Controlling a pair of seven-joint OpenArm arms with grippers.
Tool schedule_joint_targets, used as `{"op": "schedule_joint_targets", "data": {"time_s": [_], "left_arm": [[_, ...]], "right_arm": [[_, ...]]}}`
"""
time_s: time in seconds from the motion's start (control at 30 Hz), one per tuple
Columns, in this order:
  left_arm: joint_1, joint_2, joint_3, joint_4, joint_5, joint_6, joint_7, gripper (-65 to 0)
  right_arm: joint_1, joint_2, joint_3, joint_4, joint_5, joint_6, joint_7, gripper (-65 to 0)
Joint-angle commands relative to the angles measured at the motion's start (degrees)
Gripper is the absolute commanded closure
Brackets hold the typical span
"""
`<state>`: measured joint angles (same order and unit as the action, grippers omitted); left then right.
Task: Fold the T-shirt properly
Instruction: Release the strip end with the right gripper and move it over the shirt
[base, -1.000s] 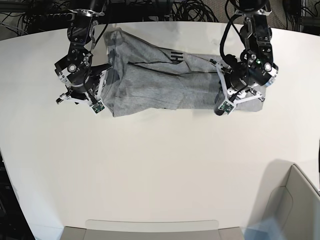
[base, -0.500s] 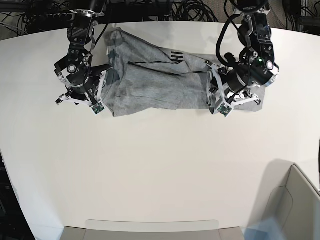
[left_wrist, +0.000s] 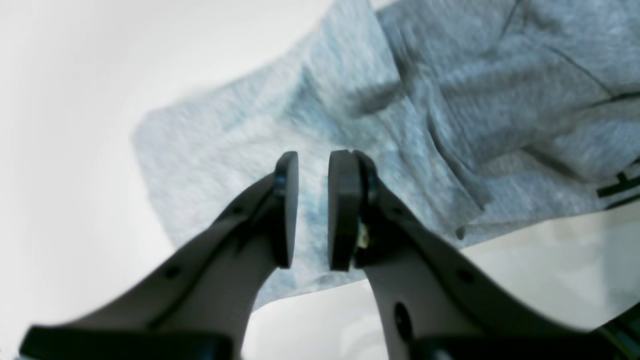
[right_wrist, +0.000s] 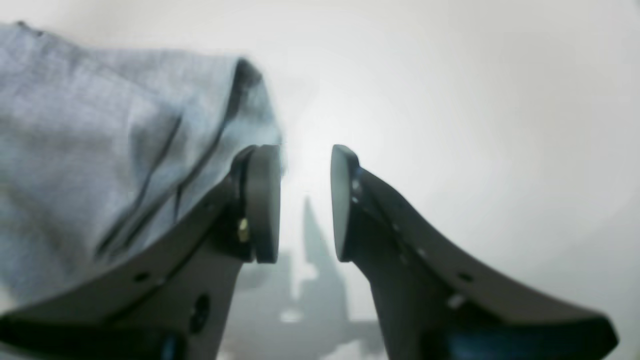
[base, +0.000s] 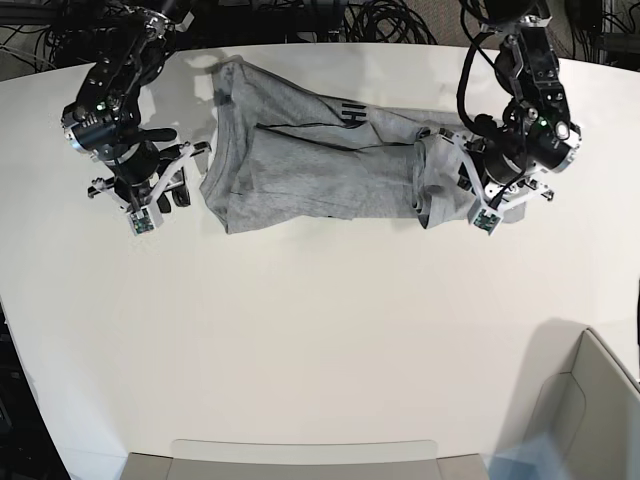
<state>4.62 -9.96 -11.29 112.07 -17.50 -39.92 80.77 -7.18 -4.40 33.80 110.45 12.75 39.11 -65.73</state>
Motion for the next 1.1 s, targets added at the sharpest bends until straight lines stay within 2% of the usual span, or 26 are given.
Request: {"op": "schedule_joint_targets", "data": {"time_s": [0.0, 0.1, 0.23, 0.4, 0.6, 0.77, 0.93, 1.07], "left_arm": [[-0.62, -0.46, -0.36, 0.59, -0.39, -0.08, -0.77, -10.3], [-0.27, -0.46, -0.01, -0.12, -0.39, -0.08, -0.77, -10.3], [0.26, -0.29, 0.08, -0.99, -0.39, -0.08, -0.77, -10.3], [0.52, -0.46, 0.08, -1.35, -0.39, -0.08, -0.77, -10.3], [0.52, -0.46, -0.18, -1.26, -0.39, -0.08, -0.77, -10.5], [0.78, -1.52, -0.27, -1.17, -0.39, -0.08, -0.77, -10.6], [2.01, -2.13, -0.27, -1.08, -0.39, -0.08, -0.77, -10.6], [2.54, -2.92, -0.27, -1.08, -0.31, -0.08, -0.77, -10.6]], "right_arm": [[0.63, 0.84, 2.29, 0.18, 3.47, 0.89, -1.03, -18.0], [0.63, 0.93, 9.58, -2.72, 11.91, 0.89, -6.31, -18.0], [0.63, 2.16, 14.15, -9.4, 15.77, 0.89, -9.56, -18.0], [0.63, 2.6, 14.42, -18.37, 15.69, 0.89, -9.65, -18.0], [0.89, 1.99, 13.19, -22.67, 15.95, 0.89, -9.74, -18.0], [0.54, -0.12, 7.3, -23.11, 16.04, 0.89, -9.91, -17.9], [0.45, -3.73, 6.77, -23.03, 16.04, 0.89, -10.0, -17.9], [0.45, -4.43, 4.57, -23.2, 16.04, 0.89, -10.0, -17.8]]}}
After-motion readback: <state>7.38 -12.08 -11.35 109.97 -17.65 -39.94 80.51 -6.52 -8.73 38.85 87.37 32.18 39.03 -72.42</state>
